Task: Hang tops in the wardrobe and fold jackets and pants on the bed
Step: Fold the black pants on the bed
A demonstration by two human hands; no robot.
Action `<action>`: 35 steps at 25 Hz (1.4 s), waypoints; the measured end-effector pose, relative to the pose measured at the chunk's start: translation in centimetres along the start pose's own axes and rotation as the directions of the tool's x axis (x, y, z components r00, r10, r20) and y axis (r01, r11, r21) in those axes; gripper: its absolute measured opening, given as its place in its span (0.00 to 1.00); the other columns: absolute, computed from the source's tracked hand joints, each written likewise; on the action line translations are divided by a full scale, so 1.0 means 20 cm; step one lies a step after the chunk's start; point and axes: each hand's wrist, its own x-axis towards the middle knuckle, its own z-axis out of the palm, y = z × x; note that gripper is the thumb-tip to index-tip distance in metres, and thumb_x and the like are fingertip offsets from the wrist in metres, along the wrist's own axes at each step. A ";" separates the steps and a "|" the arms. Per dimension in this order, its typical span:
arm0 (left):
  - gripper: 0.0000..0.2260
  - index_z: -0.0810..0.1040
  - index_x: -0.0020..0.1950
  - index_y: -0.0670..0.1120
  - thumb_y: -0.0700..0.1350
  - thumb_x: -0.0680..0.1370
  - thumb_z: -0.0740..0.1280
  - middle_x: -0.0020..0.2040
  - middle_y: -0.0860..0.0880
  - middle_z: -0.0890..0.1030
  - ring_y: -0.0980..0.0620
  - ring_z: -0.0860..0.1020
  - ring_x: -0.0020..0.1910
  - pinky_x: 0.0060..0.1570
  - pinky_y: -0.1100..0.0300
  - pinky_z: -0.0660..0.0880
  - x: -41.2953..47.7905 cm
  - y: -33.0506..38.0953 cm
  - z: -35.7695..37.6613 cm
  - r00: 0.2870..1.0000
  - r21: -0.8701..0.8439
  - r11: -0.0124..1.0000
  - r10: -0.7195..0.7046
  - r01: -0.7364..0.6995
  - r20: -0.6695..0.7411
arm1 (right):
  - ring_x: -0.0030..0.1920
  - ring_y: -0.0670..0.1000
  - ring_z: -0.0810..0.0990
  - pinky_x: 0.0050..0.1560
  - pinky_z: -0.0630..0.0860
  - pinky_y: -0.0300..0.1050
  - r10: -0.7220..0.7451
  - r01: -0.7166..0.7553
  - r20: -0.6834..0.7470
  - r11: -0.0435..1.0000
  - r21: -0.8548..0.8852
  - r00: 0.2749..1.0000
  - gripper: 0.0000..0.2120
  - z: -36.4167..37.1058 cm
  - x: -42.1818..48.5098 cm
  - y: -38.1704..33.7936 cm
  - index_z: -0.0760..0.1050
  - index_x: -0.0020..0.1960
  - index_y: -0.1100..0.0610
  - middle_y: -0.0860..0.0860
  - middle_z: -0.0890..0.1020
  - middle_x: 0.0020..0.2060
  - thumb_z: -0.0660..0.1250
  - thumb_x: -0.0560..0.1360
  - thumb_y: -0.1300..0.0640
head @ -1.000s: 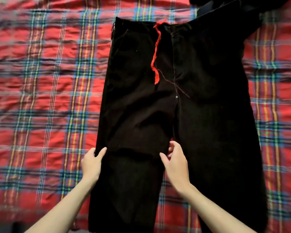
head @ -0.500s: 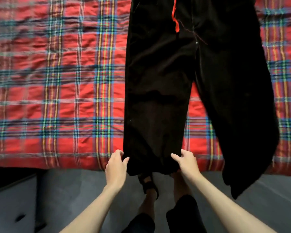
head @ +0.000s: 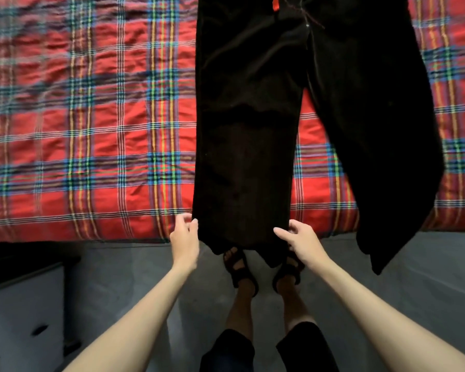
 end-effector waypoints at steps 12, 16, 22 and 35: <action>0.14 0.80 0.52 0.45 0.55 0.78 0.68 0.47 0.49 0.84 0.49 0.80 0.52 0.54 0.54 0.75 -0.16 -0.15 0.05 0.899 -0.355 0.880 -0.157 0.315 0.408 | 0.46 0.52 0.83 0.50 0.79 0.44 0.101 -0.212 0.211 0.760 0.614 0.972 0.10 0.07 -0.26 -0.22 0.79 0.53 0.62 0.56 0.84 0.47 0.70 0.74 0.58; 0.12 0.80 0.60 0.43 0.48 0.83 0.62 0.55 0.47 0.84 0.48 0.81 0.57 0.61 0.48 0.76 -0.24 -0.04 -0.12 0.930 -0.376 0.903 -0.065 0.209 0.361 | 0.52 0.53 0.84 0.54 0.78 0.46 0.056 -0.152 0.199 0.847 0.510 0.978 0.10 0.02 -0.38 -0.27 0.80 0.56 0.62 0.56 0.85 0.50 0.70 0.75 0.60; 0.21 0.68 0.64 0.46 0.49 0.76 0.72 0.56 0.48 0.78 0.48 0.78 0.55 0.58 0.50 0.75 -0.37 0.16 -0.45 0.962 -0.128 0.991 -0.013 0.050 0.272 | 0.50 0.54 0.84 0.47 0.78 0.48 0.143 -0.165 0.104 0.953 0.252 0.984 0.09 0.01 -0.57 -0.34 0.79 0.56 0.59 0.57 0.86 0.48 0.70 0.76 0.62; 0.19 0.79 0.38 0.37 0.53 0.74 0.72 0.43 0.36 0.83 0.39 0.82 0.46 0.47 0.51 0.77 -0.54 0.28 -0.72 0.969 0.224 0.973 -0.112 0.062 0.219 | 0.46 0.54 0.86 0.47 0.81 0.47 0.090 -0.109 0.091 0.964 0.242 0.992 0.04 -0.01 -0.88 -0.51 0.77 0.50 0.62 0.55 0.86 0.43 0.71 0.75 0.64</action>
